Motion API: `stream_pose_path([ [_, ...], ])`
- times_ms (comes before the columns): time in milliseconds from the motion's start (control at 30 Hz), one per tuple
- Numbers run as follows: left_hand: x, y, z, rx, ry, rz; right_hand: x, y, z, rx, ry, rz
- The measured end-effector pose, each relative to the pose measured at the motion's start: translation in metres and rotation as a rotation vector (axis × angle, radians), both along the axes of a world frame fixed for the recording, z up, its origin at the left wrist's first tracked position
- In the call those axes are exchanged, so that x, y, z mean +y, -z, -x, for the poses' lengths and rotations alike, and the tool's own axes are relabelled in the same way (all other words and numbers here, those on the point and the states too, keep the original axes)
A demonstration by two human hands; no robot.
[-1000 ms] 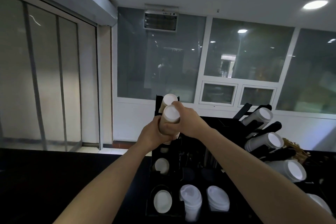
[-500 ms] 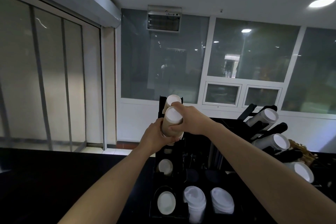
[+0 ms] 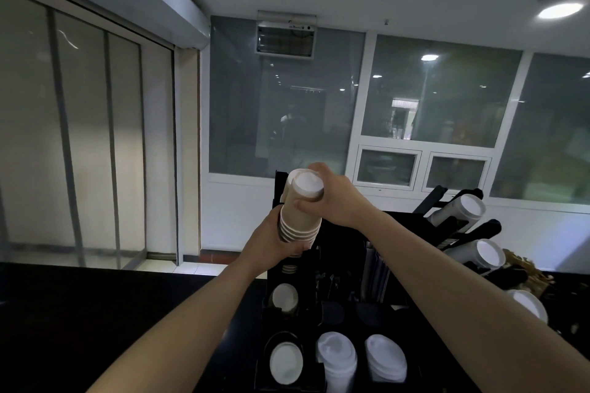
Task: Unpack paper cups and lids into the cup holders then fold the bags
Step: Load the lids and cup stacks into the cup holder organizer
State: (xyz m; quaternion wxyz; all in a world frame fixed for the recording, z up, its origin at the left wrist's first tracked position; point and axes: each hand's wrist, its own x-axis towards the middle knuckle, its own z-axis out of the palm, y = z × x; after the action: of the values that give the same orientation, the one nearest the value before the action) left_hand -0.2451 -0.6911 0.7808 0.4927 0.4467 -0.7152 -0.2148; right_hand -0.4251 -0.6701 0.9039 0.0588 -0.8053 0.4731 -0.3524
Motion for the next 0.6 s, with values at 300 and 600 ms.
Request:
stream_pose_path([
  [300, -0.007, -0.003, 0.016, 0.005, -0.059, 0.052, 0.003, -0.002, 0.008, -0.029, -0.003, 0.000],
  [600, -0.004, -0.013, 0.008, -0.039, 0.029, -0.011, 0.004, -0.033, 0.024, 0.156, -0.136, -0.064],
])
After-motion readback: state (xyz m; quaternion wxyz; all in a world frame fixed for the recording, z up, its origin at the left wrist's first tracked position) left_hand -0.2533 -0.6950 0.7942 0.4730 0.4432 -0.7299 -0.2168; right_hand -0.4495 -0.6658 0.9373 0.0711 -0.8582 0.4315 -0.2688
